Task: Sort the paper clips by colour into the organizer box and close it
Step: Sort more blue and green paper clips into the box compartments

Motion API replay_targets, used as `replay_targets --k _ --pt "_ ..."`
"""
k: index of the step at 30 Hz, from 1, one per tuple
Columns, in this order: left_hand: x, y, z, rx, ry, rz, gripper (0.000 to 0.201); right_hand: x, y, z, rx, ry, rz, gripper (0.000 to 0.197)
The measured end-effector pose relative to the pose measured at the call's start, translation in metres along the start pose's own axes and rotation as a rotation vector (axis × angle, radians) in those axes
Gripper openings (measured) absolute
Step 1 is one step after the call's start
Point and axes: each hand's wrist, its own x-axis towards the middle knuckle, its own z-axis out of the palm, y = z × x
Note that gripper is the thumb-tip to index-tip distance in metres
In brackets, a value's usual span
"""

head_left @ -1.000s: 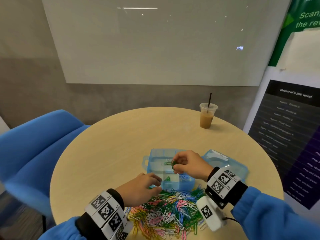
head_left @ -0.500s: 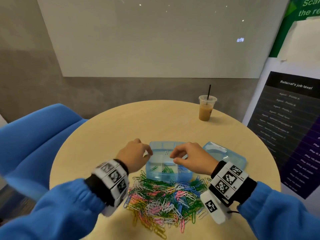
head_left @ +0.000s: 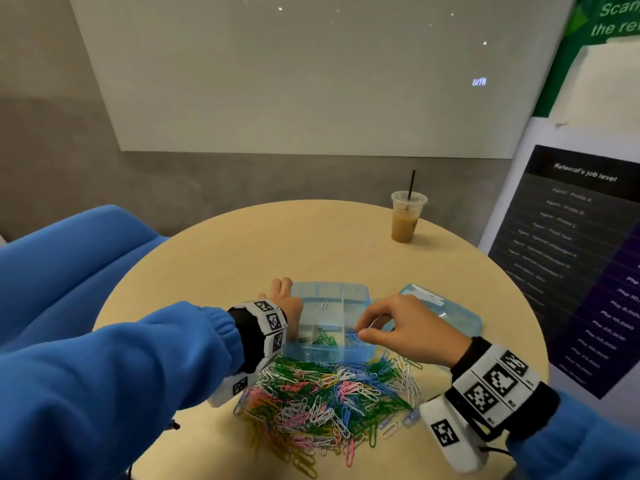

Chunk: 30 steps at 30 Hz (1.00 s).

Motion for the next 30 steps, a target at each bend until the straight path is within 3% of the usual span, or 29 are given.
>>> replay_targets --k 6,9,11,15,18,24,30 --pt "-0.003 0.0 -0.006 0.05 -0.036 0.01 0.028 -0.012 0.013 0.002 -0.188 0.019 -0.013 0.012" --pt "-0.007 -0.003 -0.026 -0.046 0.051 0.04 0.032 -0.015 0.023 0.001 -0.27 0.019 -0.029 0.01" --pt "-0.008 -0.002 -0.038 -0.136 0.088 0.077 0.026 -0.015 0.027 0.004 -0.313 -0.065 -0.01 0.007" --pt "-0.015 -0.003 -0.042 -0.311 0.038 0.151 0.031 -0.013 0.034 0.018 -0.369 -0.254 0.072 0.04" --pt "-0.031 0.0 -0.042 -0.442 0.039 0.22 0.029 -0.012 0.036 0.024 -0.37 -0.257 0.074 0.047" --pt "-0.068 0.003 -0.042 -0.532 0.065 0.361 0.021 -0.009 0.038 0.026 -0.354 -0.256 0.063 0.027" --pt "-0.083 0.0 -0.036 -0.575 -0.077 0.416 0.023 -0.005 0.044 0.023 -0.27 -0.233 0.082 0.017"
